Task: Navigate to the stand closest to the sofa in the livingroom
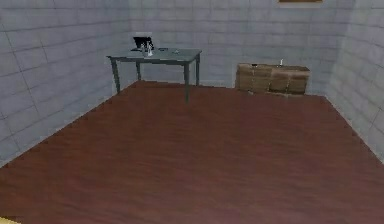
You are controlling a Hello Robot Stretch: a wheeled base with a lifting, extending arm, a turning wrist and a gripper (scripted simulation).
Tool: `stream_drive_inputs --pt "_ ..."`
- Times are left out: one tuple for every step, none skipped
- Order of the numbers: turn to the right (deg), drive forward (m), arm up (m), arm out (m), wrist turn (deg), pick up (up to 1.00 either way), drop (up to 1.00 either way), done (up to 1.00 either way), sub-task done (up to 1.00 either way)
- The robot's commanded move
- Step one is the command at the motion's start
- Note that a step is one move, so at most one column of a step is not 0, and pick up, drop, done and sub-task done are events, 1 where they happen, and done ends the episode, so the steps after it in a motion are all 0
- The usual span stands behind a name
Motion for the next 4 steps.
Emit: stream_drive_inputs --pt "6.0 0.0 0.0 0.0 0.0 0.0 0.0 0.0 0.0" --pt "0.0 0.35 0.0 0.0 0.0 0.0 0.0 0.0 0.0" --pt "42.0 0.0 0.0 0.0 0.0 0.0 0.0 0.0 0.0" --pt "3.0 0.0 0.0 0.0 0.0 0.0 0.0 0.0 0.0"
